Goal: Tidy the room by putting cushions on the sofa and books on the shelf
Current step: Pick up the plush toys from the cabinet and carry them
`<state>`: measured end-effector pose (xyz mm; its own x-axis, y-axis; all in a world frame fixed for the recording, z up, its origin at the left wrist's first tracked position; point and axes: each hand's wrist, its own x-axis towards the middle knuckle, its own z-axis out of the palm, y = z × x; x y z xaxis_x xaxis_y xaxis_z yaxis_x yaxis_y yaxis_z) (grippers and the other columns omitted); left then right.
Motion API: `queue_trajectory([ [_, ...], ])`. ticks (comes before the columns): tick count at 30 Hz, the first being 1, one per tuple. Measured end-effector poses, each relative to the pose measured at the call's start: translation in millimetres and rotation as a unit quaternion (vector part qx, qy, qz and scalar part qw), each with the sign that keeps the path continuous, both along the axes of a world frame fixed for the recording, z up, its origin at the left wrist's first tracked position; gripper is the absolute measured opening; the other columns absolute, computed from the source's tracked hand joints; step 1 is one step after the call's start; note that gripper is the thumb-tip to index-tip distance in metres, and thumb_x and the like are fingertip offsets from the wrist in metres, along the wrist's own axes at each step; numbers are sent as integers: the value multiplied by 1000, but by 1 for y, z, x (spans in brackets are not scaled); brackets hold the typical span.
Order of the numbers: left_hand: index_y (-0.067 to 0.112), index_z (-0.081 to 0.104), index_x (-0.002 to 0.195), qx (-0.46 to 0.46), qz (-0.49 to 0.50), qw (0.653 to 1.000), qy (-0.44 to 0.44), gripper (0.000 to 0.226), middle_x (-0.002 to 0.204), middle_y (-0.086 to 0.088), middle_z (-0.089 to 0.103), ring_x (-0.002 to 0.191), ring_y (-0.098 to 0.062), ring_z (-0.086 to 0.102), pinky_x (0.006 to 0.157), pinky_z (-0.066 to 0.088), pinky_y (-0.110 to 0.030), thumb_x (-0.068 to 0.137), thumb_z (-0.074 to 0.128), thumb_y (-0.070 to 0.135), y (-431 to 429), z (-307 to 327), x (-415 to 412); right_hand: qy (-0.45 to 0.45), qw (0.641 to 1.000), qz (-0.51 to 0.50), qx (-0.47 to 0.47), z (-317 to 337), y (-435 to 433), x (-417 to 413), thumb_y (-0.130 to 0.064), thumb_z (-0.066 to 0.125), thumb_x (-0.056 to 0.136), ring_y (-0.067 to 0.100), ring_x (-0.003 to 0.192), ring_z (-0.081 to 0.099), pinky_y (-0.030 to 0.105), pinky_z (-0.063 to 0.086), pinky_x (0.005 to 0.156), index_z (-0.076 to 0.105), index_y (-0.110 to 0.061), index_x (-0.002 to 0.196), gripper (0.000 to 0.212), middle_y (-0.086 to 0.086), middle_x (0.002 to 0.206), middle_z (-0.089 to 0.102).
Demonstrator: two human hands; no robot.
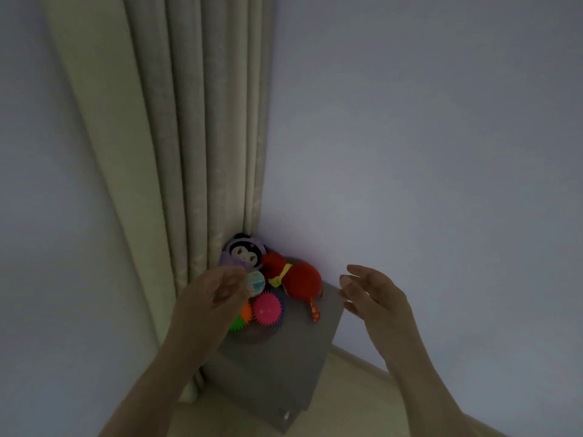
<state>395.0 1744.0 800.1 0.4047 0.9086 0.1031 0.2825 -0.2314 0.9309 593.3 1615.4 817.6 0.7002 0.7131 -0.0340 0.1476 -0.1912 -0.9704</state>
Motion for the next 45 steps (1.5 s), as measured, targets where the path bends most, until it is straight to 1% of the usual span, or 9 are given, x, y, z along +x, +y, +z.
queue_trajectory([
  [12, 36, 60, 91, -27, -1, 998, 51, 19, 94, 15, 67, 88, 10, 61, 69, 45, -3, 87, 65, 18, 110, -24, 89, 15, 996, 53, -73, -38, 117, 96, -22, 64, 91, 20, 104, 64, 44, 54, 93, 61, -31, 109, 20, 1, 113, 67],
  [16, 37, 61, 90, -45, 61, 996, 56, 20, 88, 16, 70, 83, 7, 62, 73, 50, -17, 87, 65, 18, 143, -39, 119, 11, 991, 98, -89, -53, 166, 144, -24, 63, 91, 17, 104, 64, 40, 54, 93, 60, -25, 118, 27, -3, 110, 67],
  [20, 27, 63, 91, -63, 123, 988, 75, 21, 82, 11, 70, 75, 16, 59, 62, 44, -2, 88, 62, 6, 163, -54, 152, 18, 981, 159, -110, -69, 215, 189, -21, 63, 91, 11, 98, 65, 29, 54, 86, 60, -27, 113, 23, -6, 105, 68],
  [23, 21, 64, 101, -82, 160, 979, 92, 20, 94, 13, 66, 78, 19, 58, 64, 42, 0, 88, 63, 6, 173, -69, 160, 8, 971, 200, -130, -82, 243, 207, -23, 63, 91, 11, 97, 64, 21, 51, 77, 59, -27, 113, 23, -9, 105, 67],
  [31, 18, 63, 99, -150, 218, 959, 105, 28, 92, 11, 66, 87, -3, 62, 69, 43, -15, 73, 66, 28, 202, -113, 170, -13, 924, 305, -231, -143, 306, 216, -27, 67, 90, -1, 87, 59, 4, 44, 70, 57, -23, 118, 30, -10, 104, 62],
  [35, 10, 62, 110, -175, 209, 947, 170, 24, 96, 5, 65, 84, -3, 60, 62, 39, -2, 87, 64, 9, 230, -149, 167, -40, 896, 349, -272, -182, 338, 207, -24, 68, 89, 14, 104, 61, 31, 50, 95, 55, -16, 129, 43, 1, 121, 61],
  [39, 7, 57, 123, -191, 190, 931, 246, 35, 122, -7, 61, 108, -21, 59, 85, 44, -24, 89, 63, 14, 253, -185, 165, -107, 853, 402, -315, -224, 361, 194, -27, 62, 93, 18, 126, 48, 27, 38, 106, 43, -12, 142, 55, 3, 140, 49],
  [42, 6, 58, 122, -152, 154, 927, 307, 37, 118, -11, 61, 105, -24, 57, 80, 38, -24, 87, 65, 15, 266, -207, 172, -152, 821, 428, -348, -251, 377, 185, -28, 60, 93, 20, 136, 37, 26, 28, 110, 34, -10, 147, 62, 6, 149, 39],
  [45, 1, 58, 115, -138, 108, 921, 349, 32, 108, -18, 59, 101, -31, 56, 77, 40, -32, 86, 63, 12, 283, -224, 176, -198, 804, 425, -366, -305, 392, 181, -39, 56, 88, 22, 126, 48, 27, 37, 102, 50, -12, 136, 55, 2, 133, 52],
])
